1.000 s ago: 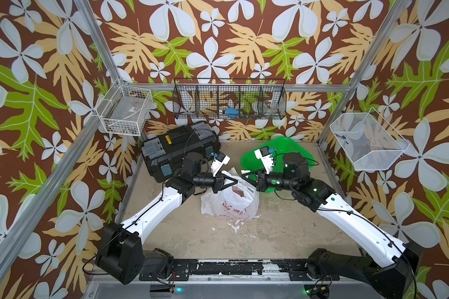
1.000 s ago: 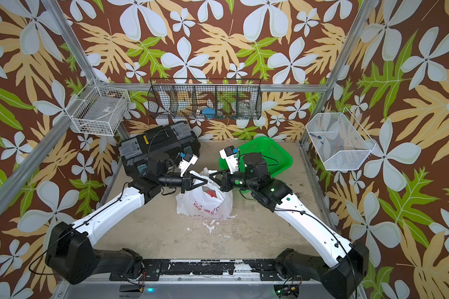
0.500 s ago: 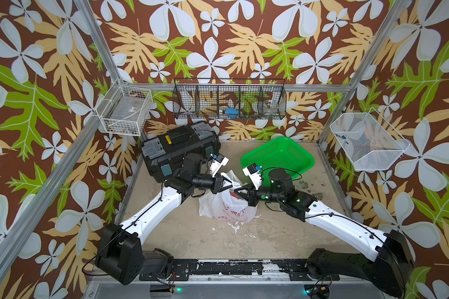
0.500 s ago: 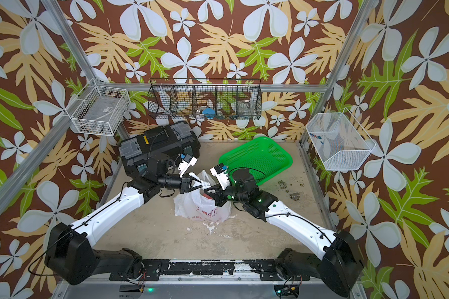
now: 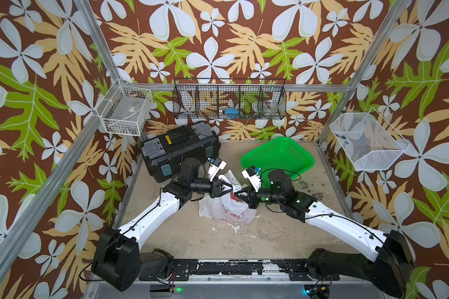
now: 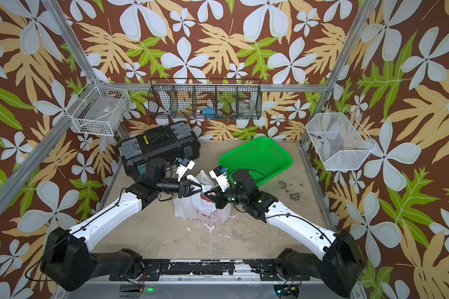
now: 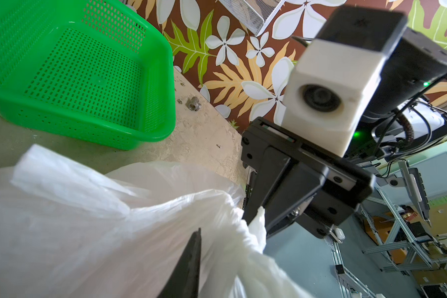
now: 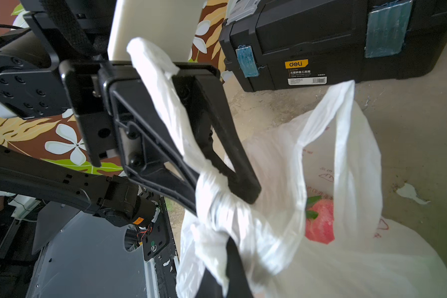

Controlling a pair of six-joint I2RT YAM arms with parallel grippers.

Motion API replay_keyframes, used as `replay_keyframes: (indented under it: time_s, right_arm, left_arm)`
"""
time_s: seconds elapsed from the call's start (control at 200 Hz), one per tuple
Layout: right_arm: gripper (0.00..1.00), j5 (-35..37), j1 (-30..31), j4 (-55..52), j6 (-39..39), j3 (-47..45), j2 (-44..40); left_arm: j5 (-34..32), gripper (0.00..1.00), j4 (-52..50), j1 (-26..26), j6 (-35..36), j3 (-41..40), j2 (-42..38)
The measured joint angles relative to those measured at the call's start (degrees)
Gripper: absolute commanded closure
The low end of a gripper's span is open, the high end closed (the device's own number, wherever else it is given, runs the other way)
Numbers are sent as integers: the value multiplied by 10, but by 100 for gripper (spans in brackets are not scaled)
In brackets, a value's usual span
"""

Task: Place the peach into a plastic bag & tie a knot
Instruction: Cross the plastic bag at the center of the board.

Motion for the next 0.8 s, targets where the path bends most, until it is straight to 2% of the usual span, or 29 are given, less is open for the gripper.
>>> replay_keyframes:
  time_s: [0.415,0.531,0.801]
  right_arm:
    - [100,-22,-19,5,0,-2,4]
    - [100,-33,-22,5,0,-2,4]
    - [100,-40,5,0,-14,0,10]
  left_arm:
    - [18,57,-2,0,13,-6,-2]
    - [16,57,-5,0,17,1,4]
    - [13,68,-5,0,0,36,33]
